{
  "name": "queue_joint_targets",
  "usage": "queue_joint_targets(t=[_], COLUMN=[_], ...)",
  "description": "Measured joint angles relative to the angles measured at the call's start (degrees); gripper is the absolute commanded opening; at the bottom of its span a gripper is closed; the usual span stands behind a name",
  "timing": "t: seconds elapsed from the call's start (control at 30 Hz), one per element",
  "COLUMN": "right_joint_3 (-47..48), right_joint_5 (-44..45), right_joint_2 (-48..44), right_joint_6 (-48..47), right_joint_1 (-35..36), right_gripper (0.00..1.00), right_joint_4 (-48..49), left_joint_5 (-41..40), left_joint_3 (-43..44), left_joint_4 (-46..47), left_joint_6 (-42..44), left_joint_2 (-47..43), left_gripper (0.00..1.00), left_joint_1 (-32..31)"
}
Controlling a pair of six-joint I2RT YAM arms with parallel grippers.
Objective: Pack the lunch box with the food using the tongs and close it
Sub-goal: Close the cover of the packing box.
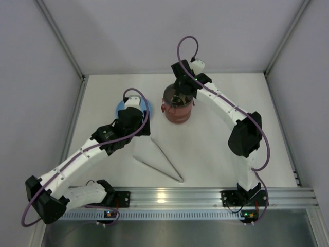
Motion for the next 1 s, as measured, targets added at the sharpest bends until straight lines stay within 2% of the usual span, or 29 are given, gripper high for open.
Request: queue_joint_targets(t=[0.4, 0.8, 1.0], right_joint_3=[-2.67, -8.87, -16.17], right_joint_5=[-0.94, -2.8, -4.63], right_joint_2=[-1.77, -6.75, -12.79], right_joint_6=[-1.18, -4.42, -5.49], right_joint_1=[0.02, 0.13, 0.68], right_gripper=[0.35, 0.37, 0.38], right_joint_4=[1.49, 1.86, 2.58], left_joint_5=[0.42, 4.37, 6.62], left_joint_3=[0.66, 4.02, 5.79], left_joint_4=[0.11, 1.57, 4.28], left_joint_6=[-0.98, -4.33, -5.7], left_joint_2=[0.81, 8.94, 12.17], left_gripper=[0.77, 0.77, 0.77], left_joint_1=[0.0, 0.0, 0.0])
